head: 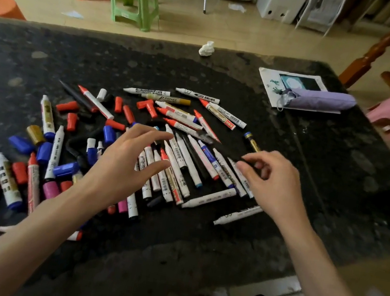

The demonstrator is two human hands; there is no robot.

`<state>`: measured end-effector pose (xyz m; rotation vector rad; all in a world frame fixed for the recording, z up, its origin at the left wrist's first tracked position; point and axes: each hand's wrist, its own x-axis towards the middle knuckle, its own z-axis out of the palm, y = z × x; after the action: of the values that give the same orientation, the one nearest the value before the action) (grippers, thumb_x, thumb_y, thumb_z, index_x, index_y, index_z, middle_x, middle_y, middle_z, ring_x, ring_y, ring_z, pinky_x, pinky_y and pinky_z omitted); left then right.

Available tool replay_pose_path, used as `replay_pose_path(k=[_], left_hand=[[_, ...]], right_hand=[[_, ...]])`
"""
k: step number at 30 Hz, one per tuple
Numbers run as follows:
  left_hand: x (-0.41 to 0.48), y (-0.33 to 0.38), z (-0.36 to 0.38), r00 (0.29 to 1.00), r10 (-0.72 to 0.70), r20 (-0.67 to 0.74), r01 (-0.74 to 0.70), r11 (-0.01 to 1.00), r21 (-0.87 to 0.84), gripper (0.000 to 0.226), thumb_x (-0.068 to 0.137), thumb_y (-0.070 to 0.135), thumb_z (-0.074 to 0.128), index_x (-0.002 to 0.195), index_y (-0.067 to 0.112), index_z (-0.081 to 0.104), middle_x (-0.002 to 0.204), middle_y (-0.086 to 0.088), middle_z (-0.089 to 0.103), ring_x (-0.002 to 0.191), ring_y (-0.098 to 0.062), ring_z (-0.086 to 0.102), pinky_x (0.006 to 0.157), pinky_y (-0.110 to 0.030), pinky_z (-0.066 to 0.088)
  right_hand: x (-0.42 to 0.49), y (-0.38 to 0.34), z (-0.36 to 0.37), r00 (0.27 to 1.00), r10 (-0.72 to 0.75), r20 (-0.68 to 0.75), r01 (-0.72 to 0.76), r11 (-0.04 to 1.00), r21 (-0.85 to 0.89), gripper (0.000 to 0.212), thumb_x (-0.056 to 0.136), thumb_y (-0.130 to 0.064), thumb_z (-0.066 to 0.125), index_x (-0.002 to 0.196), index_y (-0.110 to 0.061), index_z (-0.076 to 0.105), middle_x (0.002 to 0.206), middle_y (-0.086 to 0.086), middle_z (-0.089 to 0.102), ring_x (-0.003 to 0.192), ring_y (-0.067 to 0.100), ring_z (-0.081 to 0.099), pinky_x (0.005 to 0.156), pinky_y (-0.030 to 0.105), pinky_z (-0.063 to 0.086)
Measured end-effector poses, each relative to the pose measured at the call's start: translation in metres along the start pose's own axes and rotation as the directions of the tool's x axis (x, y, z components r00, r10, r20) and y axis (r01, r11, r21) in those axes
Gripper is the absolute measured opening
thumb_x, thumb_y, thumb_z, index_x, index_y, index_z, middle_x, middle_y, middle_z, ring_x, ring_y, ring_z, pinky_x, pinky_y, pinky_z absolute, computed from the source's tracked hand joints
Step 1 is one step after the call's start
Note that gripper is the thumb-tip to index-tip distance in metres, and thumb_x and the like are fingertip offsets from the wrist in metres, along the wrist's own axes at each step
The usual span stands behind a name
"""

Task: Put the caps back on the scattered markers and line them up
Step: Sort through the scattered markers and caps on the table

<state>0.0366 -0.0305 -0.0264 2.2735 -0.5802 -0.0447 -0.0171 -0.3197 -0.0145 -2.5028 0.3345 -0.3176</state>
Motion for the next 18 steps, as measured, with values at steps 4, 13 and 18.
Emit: replay_pose_path(k=[4,13,18], left_hand=[[-0.002,0.003,0.004,1.0,0.002,-0.006,-0.002,0.999,0.04,0.044,0.095,0.035,0.069,0.138,0.036,0.06,0.135,0.012,0.053,0.129,-0.009,0.052,0.104,-0.034,0.046],[-0.004,0.002,0.0,1.0,0.007,-0.014,-0.007,1.0,0.022,0.036,0.097,0.032,0.064,0.133,0.035,0.063,0.129,0.014,0.056,0.118,-0.003,0.056,0.102,-0.033,0.05],[-0.006,-0.006,-0.009,1.0,-0.006,-0.026,0.007,0.999,0.031,0.034,0.098,0.027,0.065,0.13,0.035,0.065,0.126,0.016,0.058,0.113,-0.002,0.057,0.099,-0.032,0.051]], right_hand=[[0.004,0.03,-0.003,0.975,0.204,-0.083,-0.214,0.966,-0.146,0.018,0.093,-0.035,0.076,0.105,-0.022,0.076,0.083,-0.012,0.053,0.068,0.004,0.05,0.07,0.025,0.041],[0.006,0.023,0.015,0.983,0.152,-0.108,-0.18,0.919,-0.352,0.021,0.098,-0.036,0.07,0.115,-0.024,0.068,0.11,-0.001,0.061,0.087,0.01,0.056,0.067,0.025,0.042],[0.007,0.013,0.023,0.987,0.154,0.034,-0.135,0.937,-0.323,0.017,0.095,-0.036,0.073,0.109,-0.026,0.072,0.089,-0.013,0.055,0.076,0.005,0.054,0.059,0.021,0.038]])
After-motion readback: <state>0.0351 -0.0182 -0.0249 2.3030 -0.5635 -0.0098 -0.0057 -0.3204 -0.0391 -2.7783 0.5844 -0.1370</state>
